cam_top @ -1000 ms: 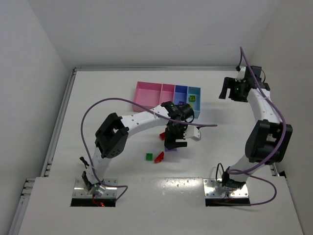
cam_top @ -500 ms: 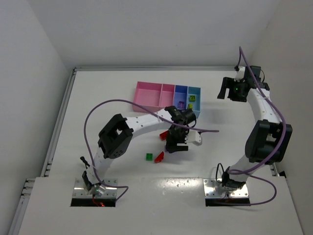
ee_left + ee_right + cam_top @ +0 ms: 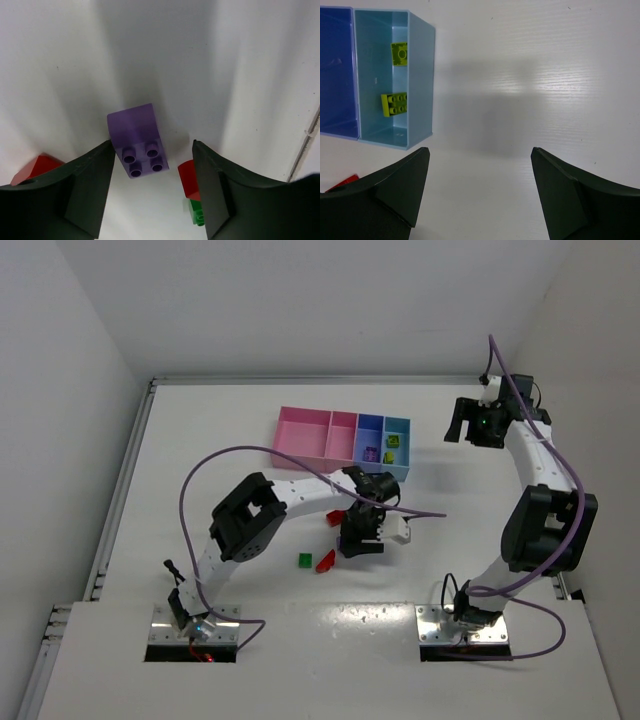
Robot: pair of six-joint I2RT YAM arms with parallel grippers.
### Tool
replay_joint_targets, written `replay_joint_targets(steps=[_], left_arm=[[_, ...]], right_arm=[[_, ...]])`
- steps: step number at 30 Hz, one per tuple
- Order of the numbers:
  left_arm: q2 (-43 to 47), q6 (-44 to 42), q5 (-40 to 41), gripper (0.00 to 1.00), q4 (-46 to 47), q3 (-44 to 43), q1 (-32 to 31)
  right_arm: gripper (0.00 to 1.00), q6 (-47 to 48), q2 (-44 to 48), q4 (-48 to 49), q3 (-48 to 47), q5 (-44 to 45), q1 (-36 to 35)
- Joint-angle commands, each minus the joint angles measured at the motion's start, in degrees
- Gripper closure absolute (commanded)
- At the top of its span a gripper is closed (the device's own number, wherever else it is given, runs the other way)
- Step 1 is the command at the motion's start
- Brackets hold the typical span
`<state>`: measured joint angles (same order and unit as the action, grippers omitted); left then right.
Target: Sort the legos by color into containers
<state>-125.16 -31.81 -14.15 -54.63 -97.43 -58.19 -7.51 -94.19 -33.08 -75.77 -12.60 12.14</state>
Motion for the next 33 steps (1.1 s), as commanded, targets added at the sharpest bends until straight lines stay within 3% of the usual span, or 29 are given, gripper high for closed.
replay_joint_targets(steps=[1,7,10,16,22,28,33], left_arm=[[-0.3,0.8,-1.1,0.32,2.4,0.3,-0.4],[-1.3,2.1,1.5,0.64,4.7,1.6,0.1],[-0.3,2.7,2.0,0.71,6.5,2.4,0.1],[8.3,4.7,0.5,0.72,6.9,0.1,1.8],[8.4,10.4,-5.6,0.72,-0.7,-23.0,9.7],[5.5,26.6,-2.2,0.71,12.3,-28.5,16.5],[-0.2,31.5,2.4,0.71,15.0,-31.9,17.1]], right_arm=[[0.17,0.4,0.1,1.4,-1.7,-0.8,-0.2],[0.17,0.9,0.1,1.4,-1.7,-0.3,-0.2],[0.17,0.9,-0.4,1.4,-1.7,-0.3,-0.2],[0.17,0.9,0.1,2.0,-1.0,0.2,-0.2],[0.17,0.9,1.2,2.5,0.1,0.2,-0.2],[0.17,0.9,1.2,3.0,0.6,0.2,-0.2],[0.17,0.4,1.2,3.0,0.6,0.7,-0.2]])
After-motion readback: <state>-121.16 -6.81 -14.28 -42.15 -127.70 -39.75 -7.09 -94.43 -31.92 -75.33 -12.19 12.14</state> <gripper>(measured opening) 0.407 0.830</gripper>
